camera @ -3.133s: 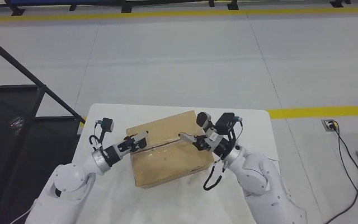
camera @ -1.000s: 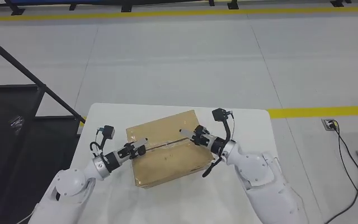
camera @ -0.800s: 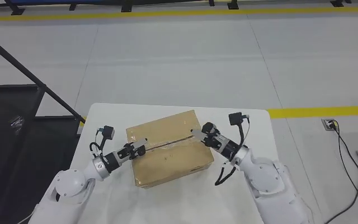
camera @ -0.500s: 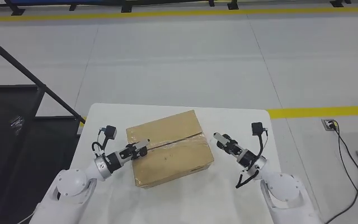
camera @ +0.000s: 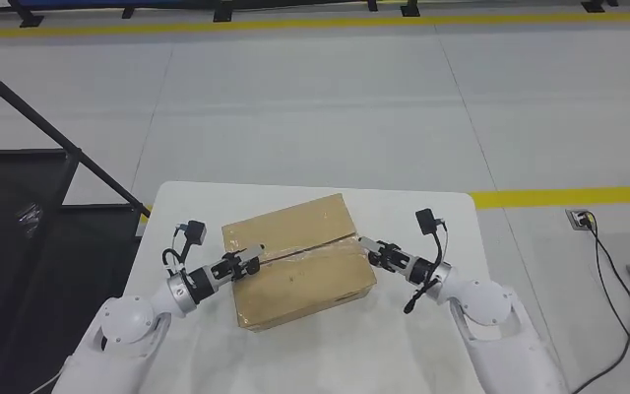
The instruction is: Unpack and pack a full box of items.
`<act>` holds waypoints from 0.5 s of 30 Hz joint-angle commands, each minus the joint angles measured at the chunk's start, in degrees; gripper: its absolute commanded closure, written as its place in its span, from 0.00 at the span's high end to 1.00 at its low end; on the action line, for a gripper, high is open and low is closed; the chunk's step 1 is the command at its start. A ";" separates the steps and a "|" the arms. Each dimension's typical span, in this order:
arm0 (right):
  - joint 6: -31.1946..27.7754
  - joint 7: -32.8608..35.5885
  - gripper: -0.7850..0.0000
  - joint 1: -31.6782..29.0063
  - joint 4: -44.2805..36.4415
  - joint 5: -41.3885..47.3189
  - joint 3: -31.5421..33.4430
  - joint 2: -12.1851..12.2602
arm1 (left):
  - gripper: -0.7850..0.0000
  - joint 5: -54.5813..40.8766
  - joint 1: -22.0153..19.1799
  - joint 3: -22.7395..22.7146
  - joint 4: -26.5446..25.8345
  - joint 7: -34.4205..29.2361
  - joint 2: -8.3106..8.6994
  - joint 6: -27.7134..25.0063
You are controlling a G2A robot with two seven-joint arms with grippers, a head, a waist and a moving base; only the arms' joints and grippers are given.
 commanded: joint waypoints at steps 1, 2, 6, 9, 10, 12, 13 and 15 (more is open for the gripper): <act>0.34 -0.33 0.23 0.51 0.58 -0.19 -0.33 0.03 | 1.00 -0.02 0.02 -0.05 -0.02 -0.01 0.00 0.00; 0.45 -0.46 0.10 0.77 0.80 -0.21 -0.51 0.05 | 1.00 -0.03 0.01 -0.08 -0.05 -0.03 0.00 0.03; 1.31 -1.46 0.00 1.36 1.19 -0.76 -1.10 0.14 | 1.00 -0.19 0.05 -0.16 -0.15 -0.05 0.00 0.14; 2.45 -2.28 0.00 1.58 0.88 -1.48 -1.72 0.19 | 1.00 -0.34 0.06 -0.27 -0.18 -0.05 0.00 0.22; 2.74 -2.55 0.00 1.62 0.71 -1.72 -1.99 0.20 | 1.00 -0.35 0.08 -0.30 -0.19 -0.07 0.00 0.24; 3.21 -3.67 0.00 1.71 0.28 -2.35 -2.18 0.24 | 1.00 -0.35 0.10 -0.33 -0.22 -0.09 0.00 0.25; 3.77 -4.73 0.00 1.68 -0.02 -2.91 -2.19 0.26 | 1.00 -0.35 0.11 -0.35 -0.23 -0.10 0.00 0.26; 4.52 -5.97 0.00 1.57 -0.98 -3.47 -2.58 0.25 | 1.00 -0.46 0.12 -0.35 -0.26 -0.18 -0.01 0.27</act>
